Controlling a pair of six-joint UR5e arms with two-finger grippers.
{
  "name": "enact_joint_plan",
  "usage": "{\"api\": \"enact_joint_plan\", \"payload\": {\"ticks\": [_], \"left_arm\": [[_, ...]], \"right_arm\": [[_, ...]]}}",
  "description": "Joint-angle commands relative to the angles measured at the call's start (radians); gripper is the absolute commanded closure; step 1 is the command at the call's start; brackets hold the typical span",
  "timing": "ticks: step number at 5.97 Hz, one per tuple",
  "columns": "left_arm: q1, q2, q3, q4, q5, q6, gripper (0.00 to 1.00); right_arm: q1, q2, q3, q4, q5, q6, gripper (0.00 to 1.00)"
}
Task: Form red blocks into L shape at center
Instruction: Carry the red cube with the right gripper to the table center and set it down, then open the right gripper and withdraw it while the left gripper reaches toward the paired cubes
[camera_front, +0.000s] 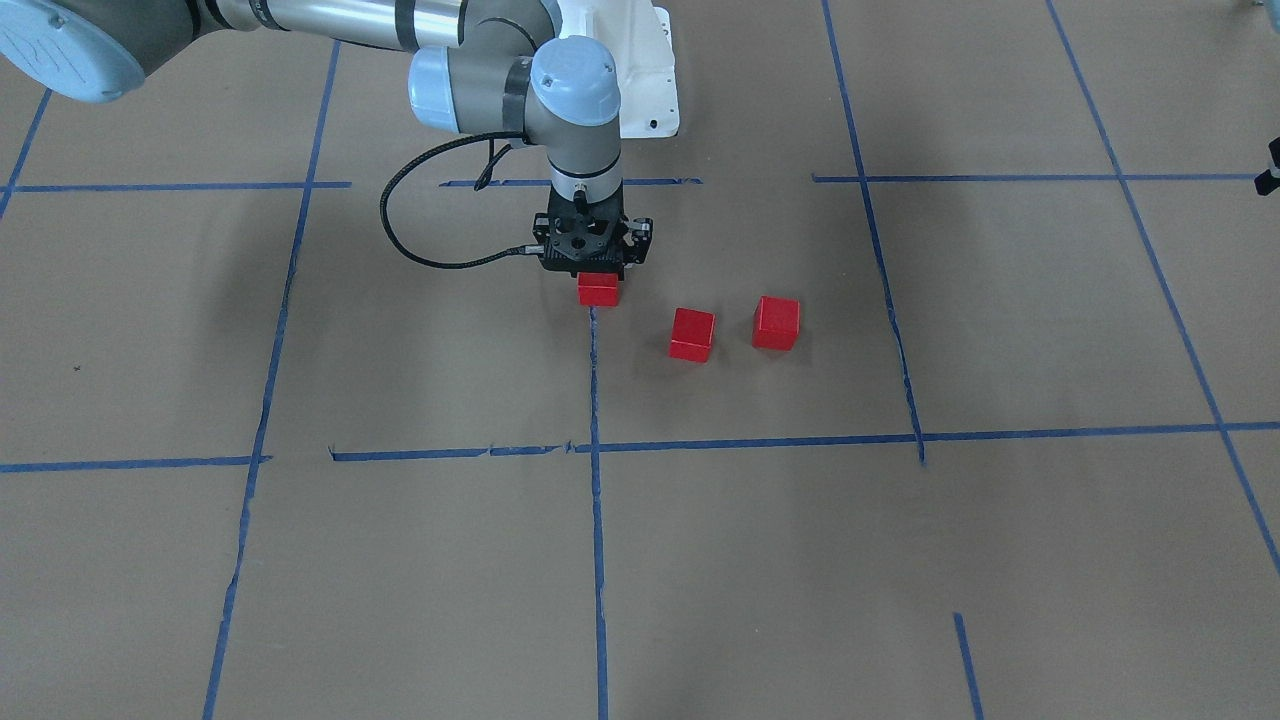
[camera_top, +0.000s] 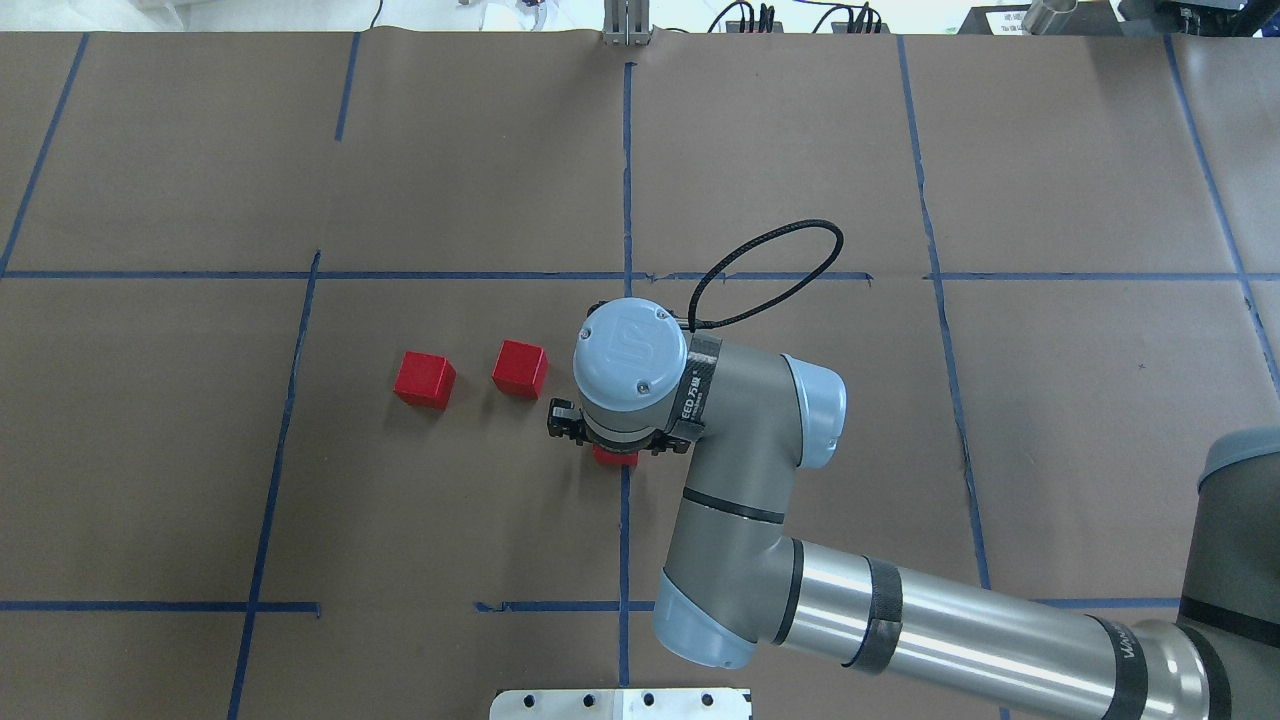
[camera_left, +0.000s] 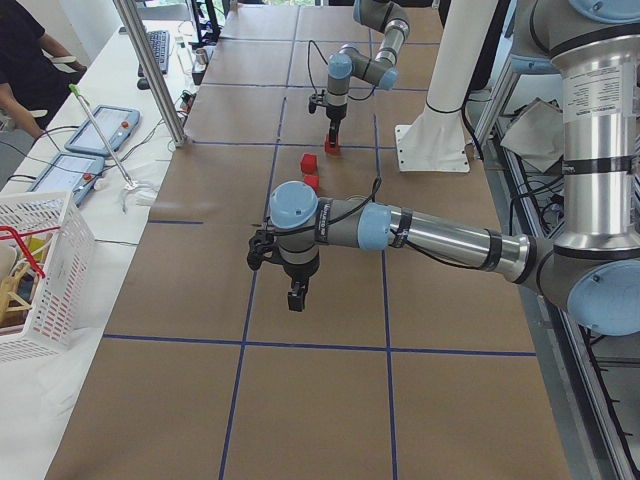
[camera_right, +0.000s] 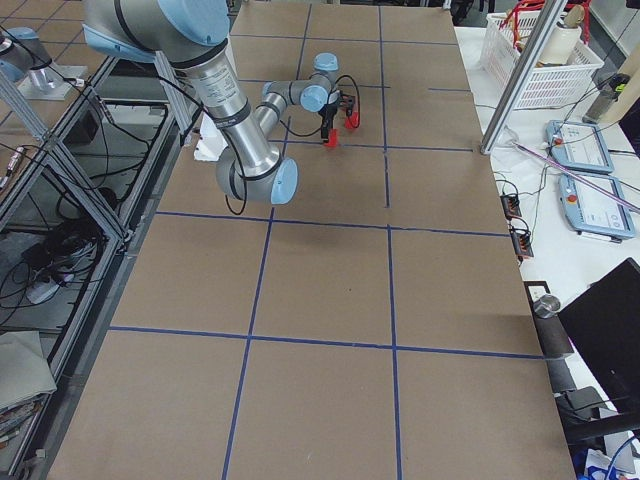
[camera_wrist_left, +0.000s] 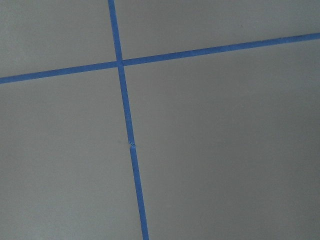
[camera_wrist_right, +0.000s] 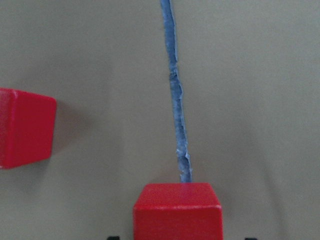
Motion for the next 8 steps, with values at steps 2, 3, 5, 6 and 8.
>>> {"api": "enact_joint_plan", "payload": {"ticks": [2, 3, 5, 6, 8], "left_arm": [[0.119, 0.0, 0.003, -0.09, 0.0, -0.031, 0.0], [0.203, -0.002, 0.001, -0.245, 0.0, -0.252, 0.0], [0.496, -0.113, 0.004, -0.594, 0.017, -0.849, 0.0], [0.664, -0.288, 0.024, -0.591, 0.043, -0.895, 0.0], [0.851, -0.601, 0.071, -0.265, 0.179, -0.912, 0.0]], "right_arm": [[0.078, -0.127, 0.341, -0.094, 0.002, 0.001, 0.0], [0.1, -0.274, 0.548, -0.142, 0.022, -0.002, 0.0], [0.274, -0.4, 0.597, -0.141, 0.23, -0.066, 0.0], [0.305, -0.475, 0.625, -0.141, 0.235, -0.155, 0.0], [0.344, -0.553, 0.652, -0.133, 0.239, -0.243, 0.0]]}}
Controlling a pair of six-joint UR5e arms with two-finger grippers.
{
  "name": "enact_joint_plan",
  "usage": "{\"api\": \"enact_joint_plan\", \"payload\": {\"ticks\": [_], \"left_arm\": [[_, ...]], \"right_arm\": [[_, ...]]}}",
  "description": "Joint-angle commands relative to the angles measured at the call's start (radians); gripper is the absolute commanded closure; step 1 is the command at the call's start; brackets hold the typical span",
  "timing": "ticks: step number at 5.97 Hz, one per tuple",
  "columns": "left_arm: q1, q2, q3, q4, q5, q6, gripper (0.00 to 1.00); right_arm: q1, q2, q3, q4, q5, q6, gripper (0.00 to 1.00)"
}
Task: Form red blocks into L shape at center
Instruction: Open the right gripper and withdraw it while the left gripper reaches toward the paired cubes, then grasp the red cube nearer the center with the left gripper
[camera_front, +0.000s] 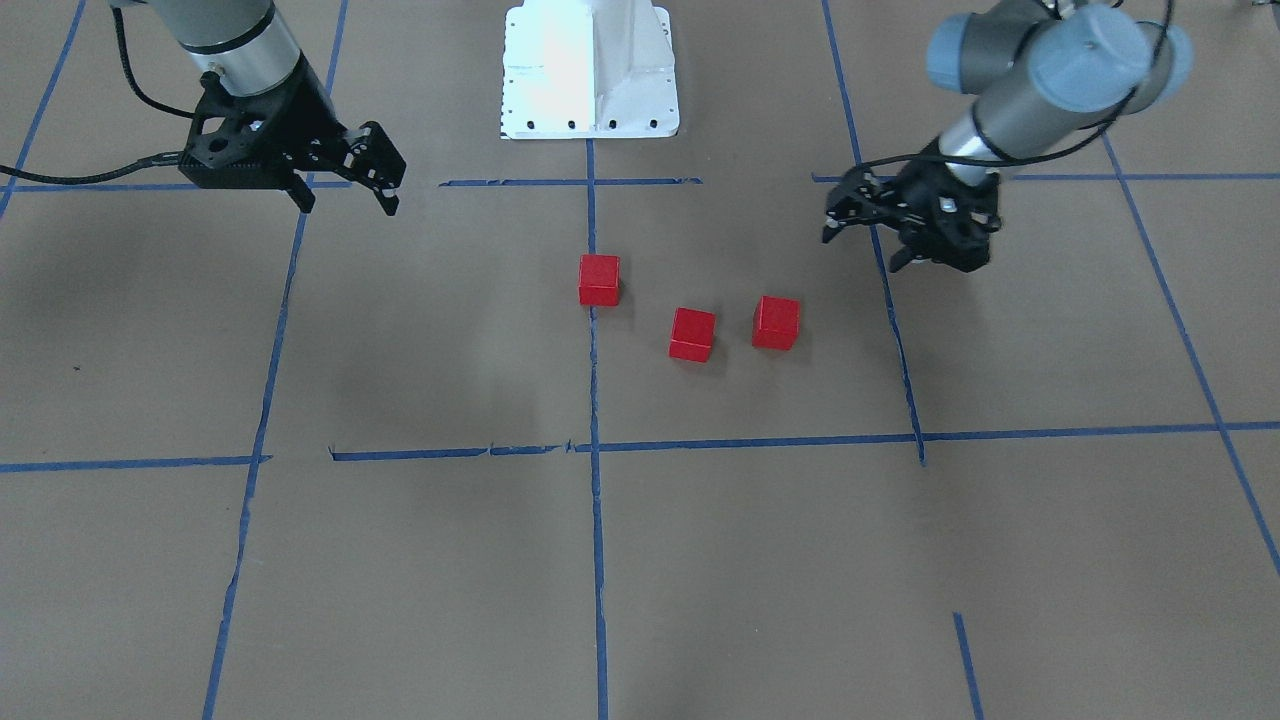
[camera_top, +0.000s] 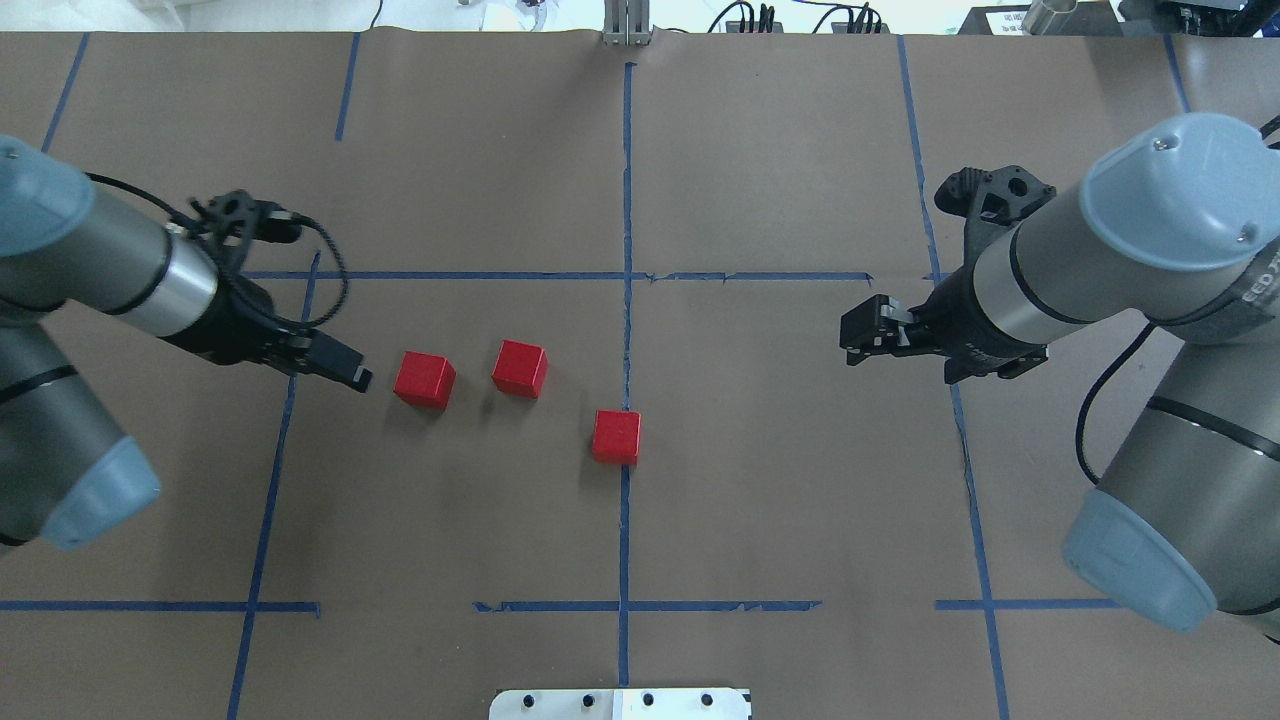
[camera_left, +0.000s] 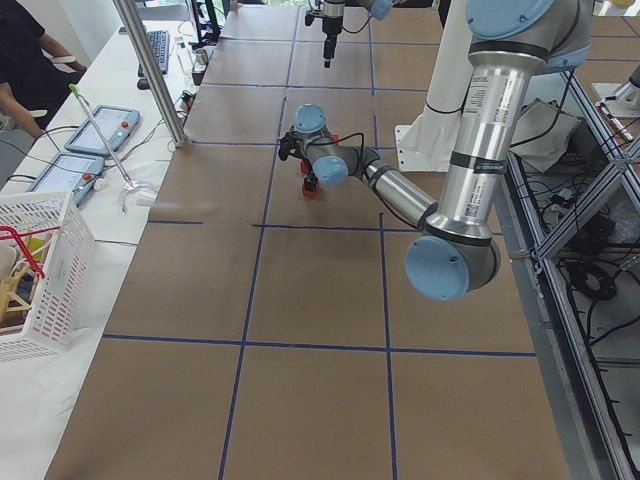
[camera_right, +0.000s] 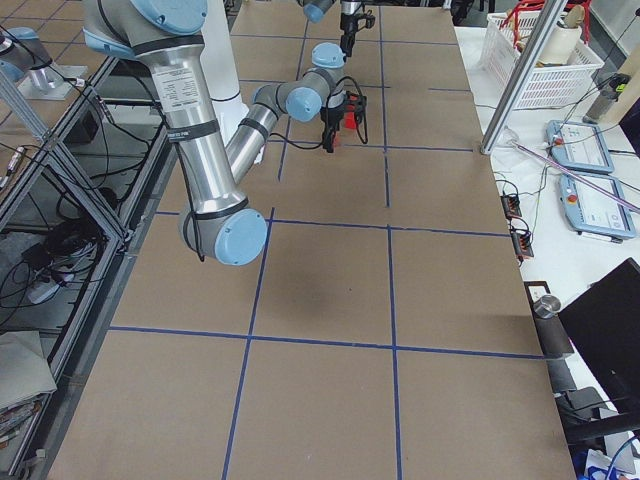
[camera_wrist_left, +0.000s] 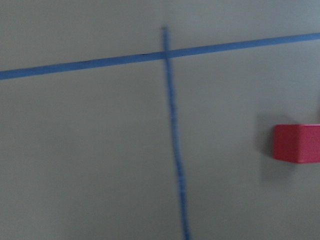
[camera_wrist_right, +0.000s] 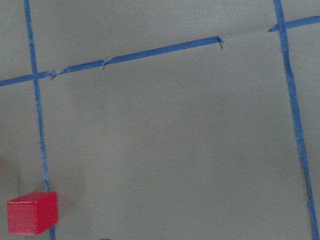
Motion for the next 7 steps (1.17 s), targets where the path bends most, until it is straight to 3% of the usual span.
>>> {"api": "enact_joint_plan", "payload": {"ticks": [1, 2, 4, 7], "left_arm": [[0.122, -0.257, 0.096, 0.248, 0.106, -0.011, 0.0], [0.156, -0.317, 0.184, 0.247, 0.201, 0.0, 0.01], [0.172, -0.354, 0.262, 0.224, 0.289, 0.003, 0.01], [0.173, -0.375, 0.312, 0.215, 0.343, -0.003, 0.01]], "right_arm": [[0.014, -0.039, 0.016, 0.004, 0.003, -0.033, 0.0], [0.014, -0.046, 0.015, 0.004, 0.003, -0.033, 0.0], [0.013, -0.048, 0.012, 0.004, 0.001, -0.033, 0.0], [0.011, -0.048, 0.01, 0.004, 0.001, -0.033, 0.0]]}}
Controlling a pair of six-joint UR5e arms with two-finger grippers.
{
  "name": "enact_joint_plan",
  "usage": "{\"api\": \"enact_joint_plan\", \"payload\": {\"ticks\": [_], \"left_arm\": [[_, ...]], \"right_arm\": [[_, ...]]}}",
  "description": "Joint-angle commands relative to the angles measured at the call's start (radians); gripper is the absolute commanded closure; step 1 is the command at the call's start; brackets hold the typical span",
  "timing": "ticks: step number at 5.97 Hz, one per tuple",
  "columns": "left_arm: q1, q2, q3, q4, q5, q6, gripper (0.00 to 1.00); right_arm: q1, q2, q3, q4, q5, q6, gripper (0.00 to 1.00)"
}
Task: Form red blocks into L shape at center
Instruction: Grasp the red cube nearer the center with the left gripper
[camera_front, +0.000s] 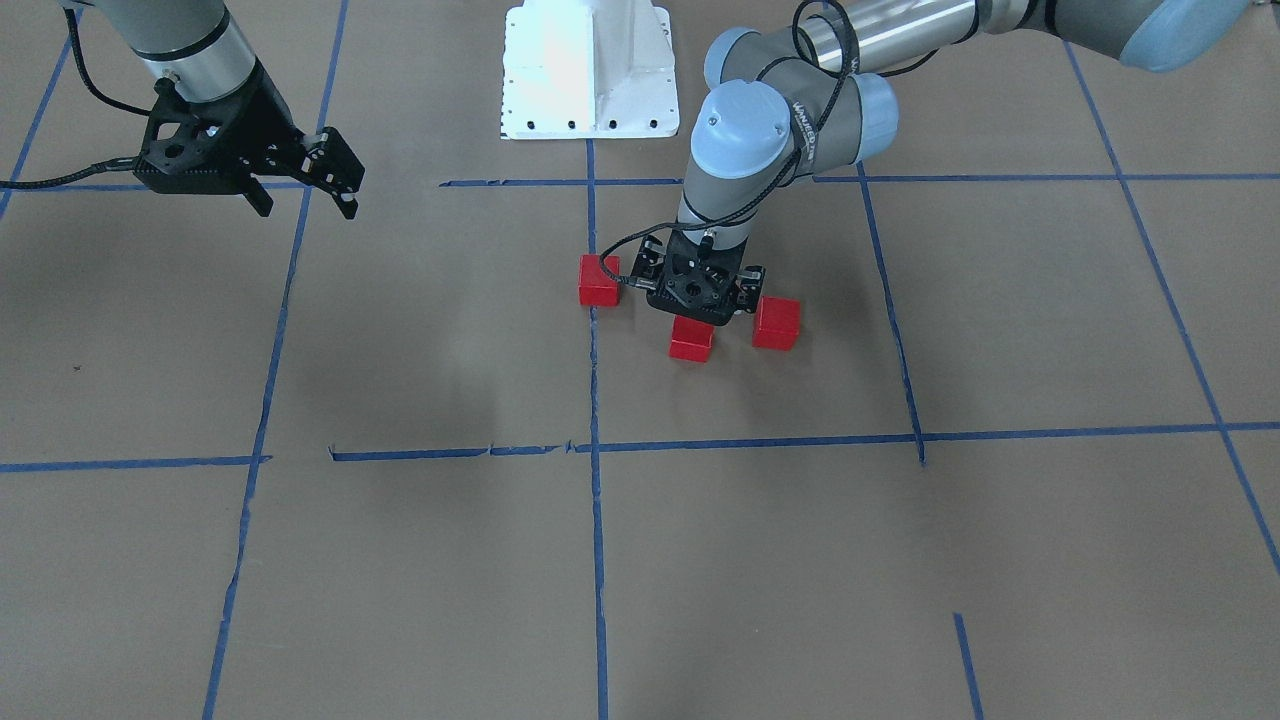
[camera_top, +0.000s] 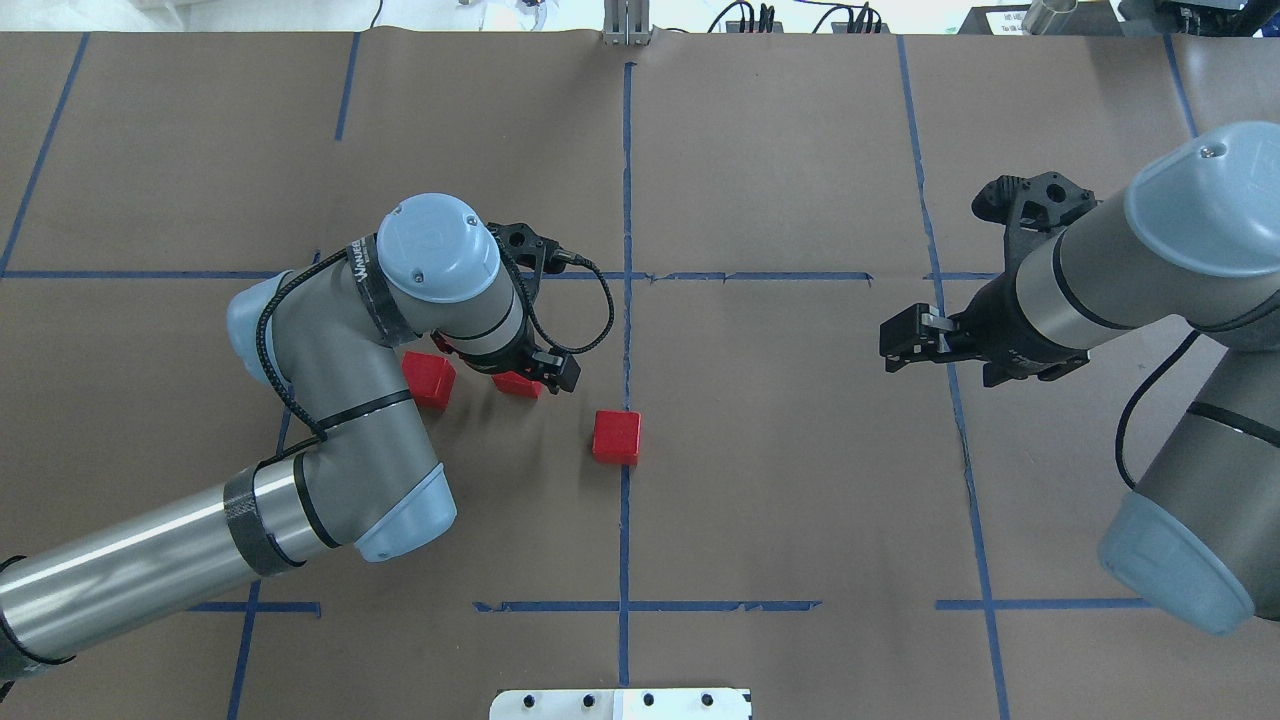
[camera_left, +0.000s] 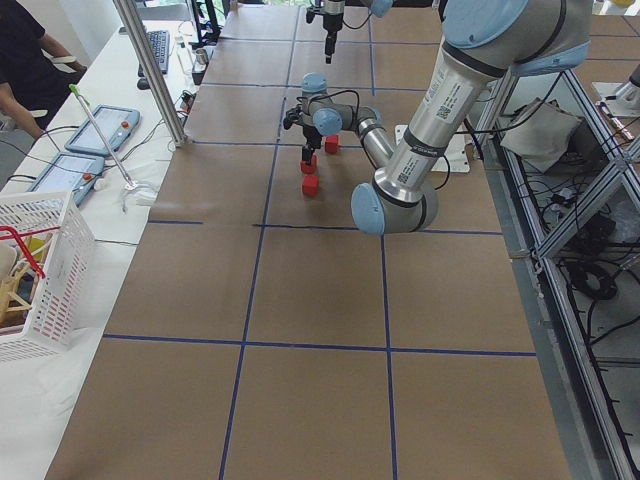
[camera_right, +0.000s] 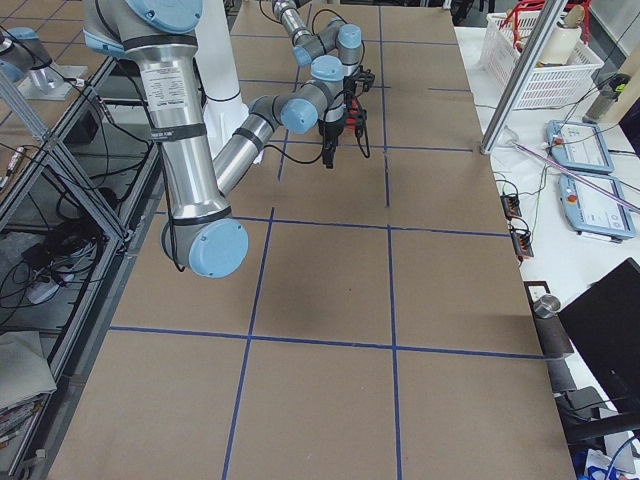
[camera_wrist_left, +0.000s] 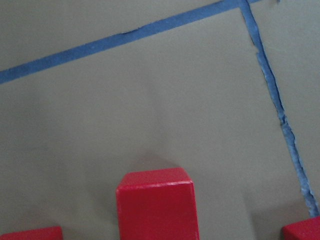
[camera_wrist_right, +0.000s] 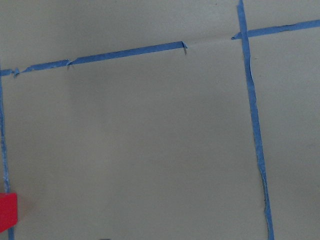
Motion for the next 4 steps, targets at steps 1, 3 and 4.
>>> {"api": "enact_joint_plan", "payload": {"ticks": [1, 3, 4], "left_arm": [[0.0, -0.005, 0.023, -0.003, 0.023, -0.01, 0.01], [0.007, -0.012, 0.072, -0.082, 0.045, -0.023, 0.06], [0.007, -0.015, 0.072, -0.086, 0.052, -0.024, 0.15]], "right_arm": [[0.0, -0.001, -0.001, 0.0, 0.0, 0.0, 0.0], [0.0, -0.001, -0.001, 0.0, 0.0, 0.0, 0.0], [0.0, -0.001, 0.0, 0.0, 0.0, 0.0, 0.0]]}}
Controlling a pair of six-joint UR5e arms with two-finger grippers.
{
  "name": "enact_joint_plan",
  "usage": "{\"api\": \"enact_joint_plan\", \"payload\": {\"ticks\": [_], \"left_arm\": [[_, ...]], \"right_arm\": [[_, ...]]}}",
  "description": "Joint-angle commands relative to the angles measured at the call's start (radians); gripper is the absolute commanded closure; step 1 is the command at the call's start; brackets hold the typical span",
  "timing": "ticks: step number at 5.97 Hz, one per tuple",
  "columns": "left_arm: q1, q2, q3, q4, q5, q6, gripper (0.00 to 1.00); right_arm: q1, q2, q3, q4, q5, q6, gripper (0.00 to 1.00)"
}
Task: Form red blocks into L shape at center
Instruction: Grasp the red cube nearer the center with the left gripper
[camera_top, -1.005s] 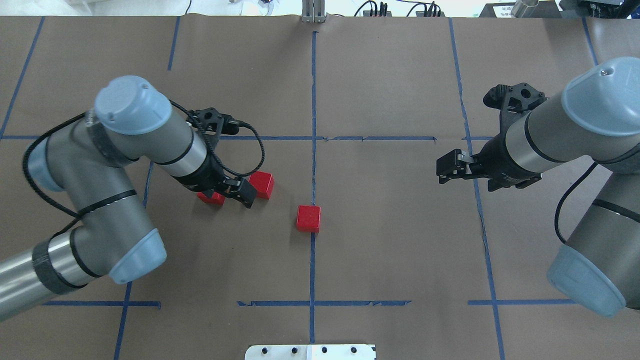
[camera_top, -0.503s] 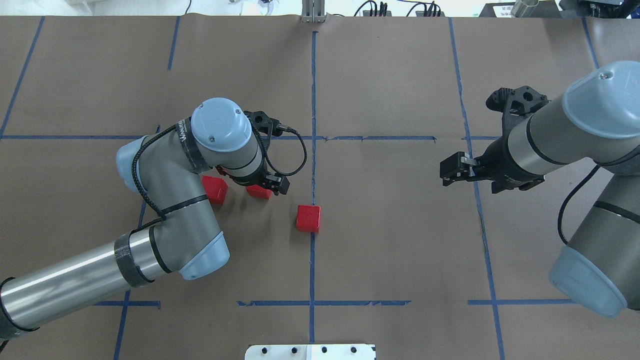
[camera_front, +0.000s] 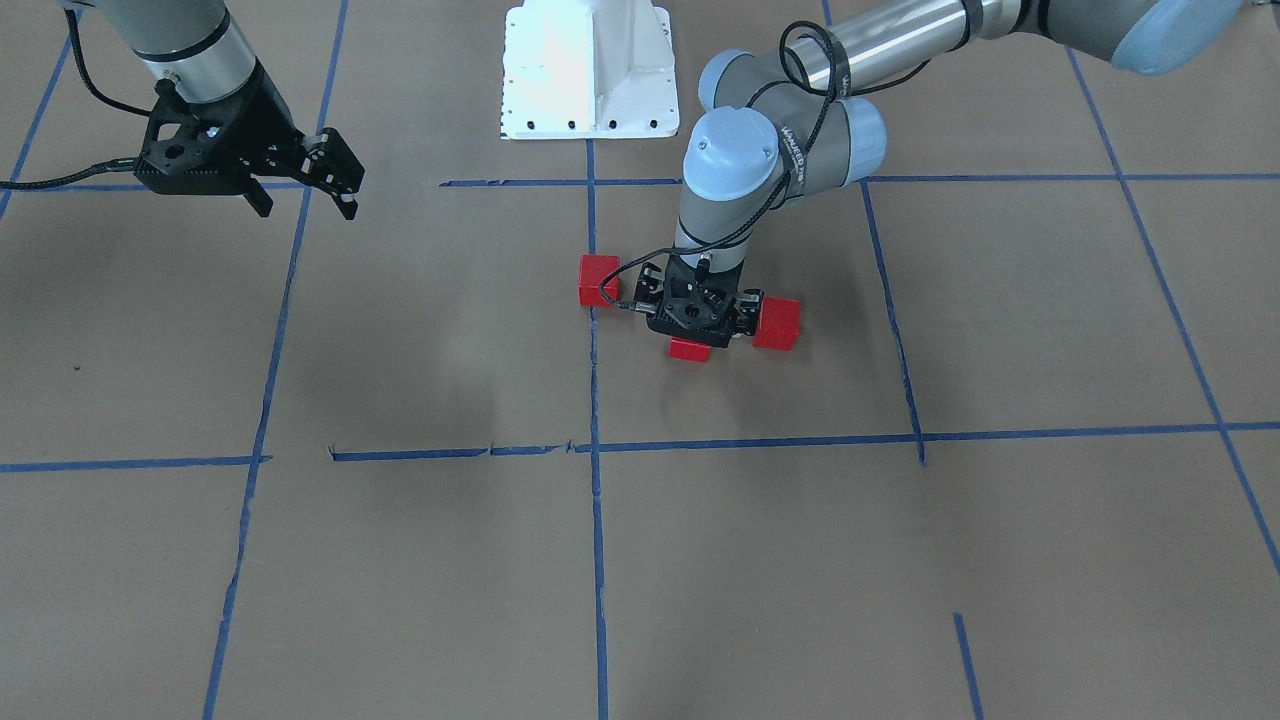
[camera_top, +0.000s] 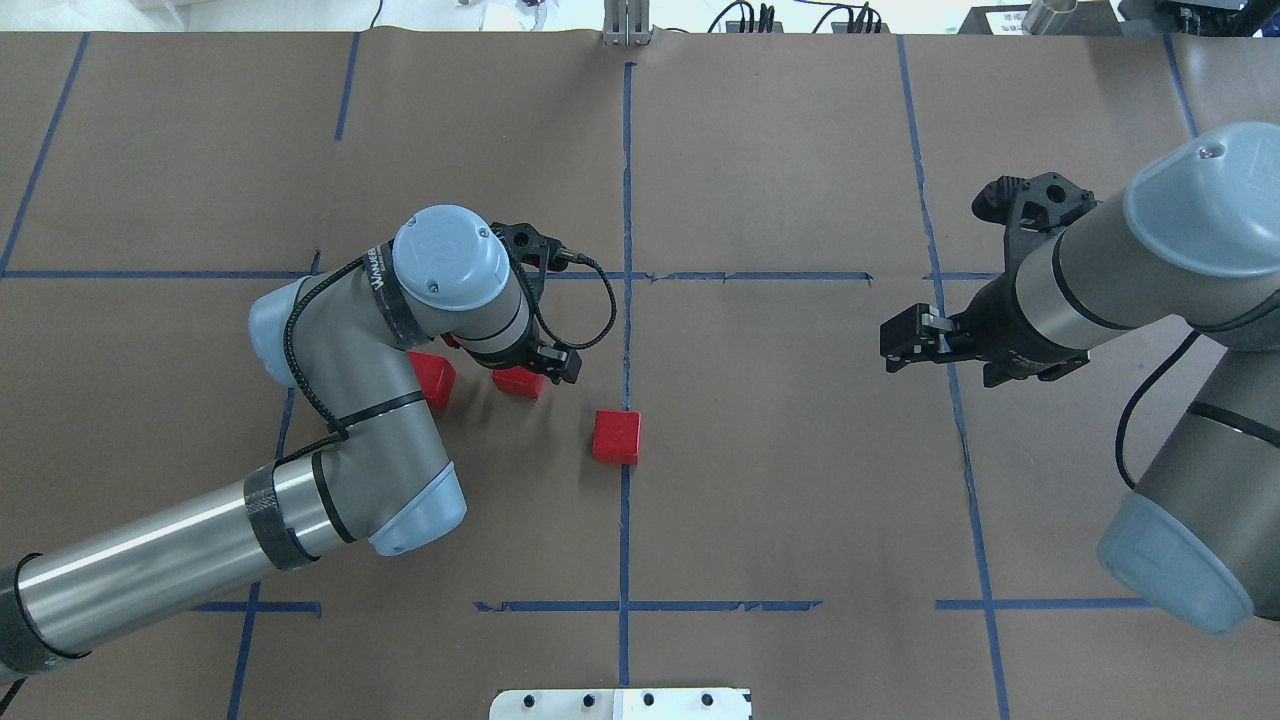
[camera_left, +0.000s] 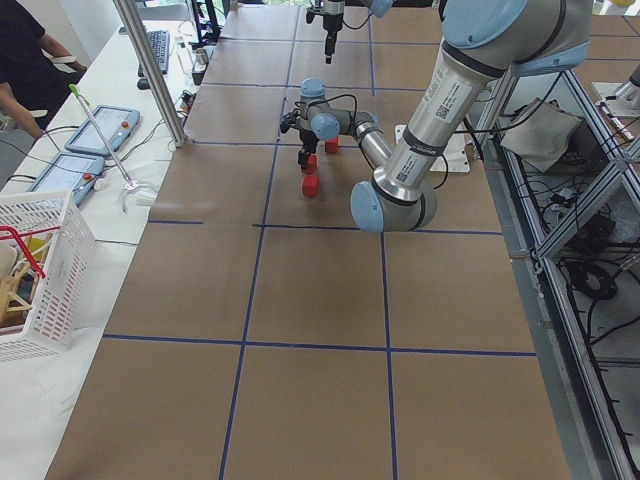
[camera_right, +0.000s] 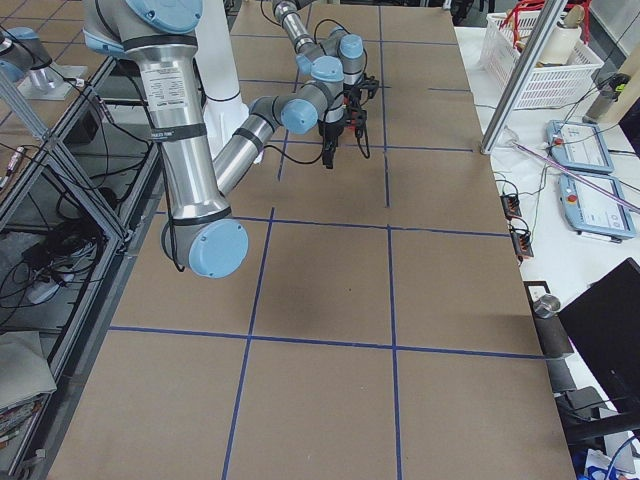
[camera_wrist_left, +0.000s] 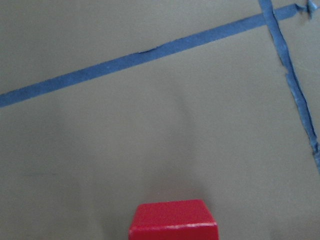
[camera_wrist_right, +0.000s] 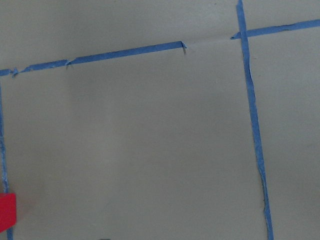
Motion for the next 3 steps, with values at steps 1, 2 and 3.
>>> {"api": "enact_joint_plan", "payload": {"ticks": [1, 2, 3], "left_arm": [[0.009, -0.004, 0.009, -0.016, 0.069, -0.004, 0.25], [0.013, -0.011, 0.012, -0.016, 0.073, -0.004, 0.49], [0.013, -0.036, 0.012, -0.014, 0.073, -0.057, 0.81]], "right_arm": [[0.0, 0.002, 0.0, 0.0, 0.0, 0.0, 0.0], [0.0, 0.002, 0.0, 0.0, 0.0, 0.0, 0.0], [0.0, 0.002, 0.0, 0.0, 0.0, 0.0, 0.0]]}}
